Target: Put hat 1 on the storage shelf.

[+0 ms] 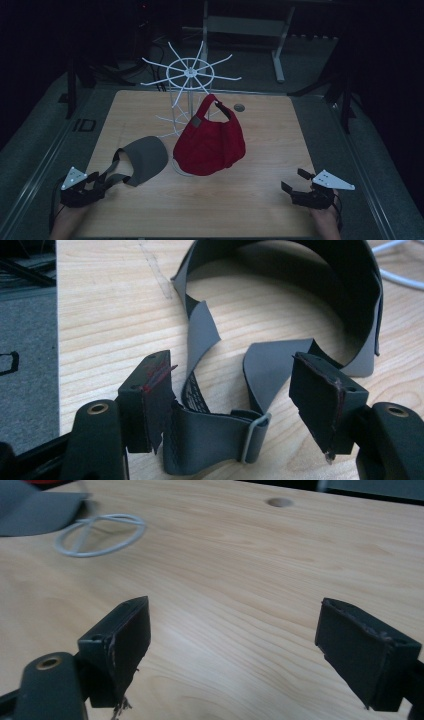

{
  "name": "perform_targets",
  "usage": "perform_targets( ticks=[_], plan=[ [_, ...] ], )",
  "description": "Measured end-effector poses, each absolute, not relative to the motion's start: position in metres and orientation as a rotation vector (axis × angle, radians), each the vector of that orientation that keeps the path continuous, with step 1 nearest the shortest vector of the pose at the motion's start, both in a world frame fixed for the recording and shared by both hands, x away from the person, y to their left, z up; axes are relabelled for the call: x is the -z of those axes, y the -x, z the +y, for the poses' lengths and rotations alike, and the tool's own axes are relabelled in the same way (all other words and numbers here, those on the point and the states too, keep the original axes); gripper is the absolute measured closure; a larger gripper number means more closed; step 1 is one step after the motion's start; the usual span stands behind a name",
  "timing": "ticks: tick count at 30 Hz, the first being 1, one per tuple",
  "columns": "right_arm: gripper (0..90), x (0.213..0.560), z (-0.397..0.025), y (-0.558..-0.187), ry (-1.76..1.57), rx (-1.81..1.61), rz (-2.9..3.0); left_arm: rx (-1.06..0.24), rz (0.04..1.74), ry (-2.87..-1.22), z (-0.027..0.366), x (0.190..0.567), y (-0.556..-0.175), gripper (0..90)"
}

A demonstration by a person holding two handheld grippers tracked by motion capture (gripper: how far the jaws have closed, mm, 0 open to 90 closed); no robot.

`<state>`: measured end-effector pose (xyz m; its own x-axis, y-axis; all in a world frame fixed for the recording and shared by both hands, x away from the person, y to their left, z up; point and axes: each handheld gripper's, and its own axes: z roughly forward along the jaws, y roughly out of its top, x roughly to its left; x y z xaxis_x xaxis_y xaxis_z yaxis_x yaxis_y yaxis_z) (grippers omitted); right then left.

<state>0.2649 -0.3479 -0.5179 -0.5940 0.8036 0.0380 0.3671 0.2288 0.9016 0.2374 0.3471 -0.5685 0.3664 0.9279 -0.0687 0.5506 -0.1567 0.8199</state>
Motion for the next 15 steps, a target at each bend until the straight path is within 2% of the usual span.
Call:
perform_targets(
  ticks=[8,11,15],
  plan=[
    [14.5,0.54,-0.37,-0.27,-1.244,-1.192,1.931,-0.592,1.296,-1.932,0.339,0.57,-0.242,36.3],
    [14.5,0.545,-0.374,-0.272,-1.301,-1.139,1.902,-0.6,1.282,-1.961,0.336,0.571,-0.242,43.4],
    [14.5,0.549,-0.378,-0.274,-1.351,-1.135,1.866,-0.608,1.269,-1.982,0.334,0.571,-0.242,59.3]
  ],
)
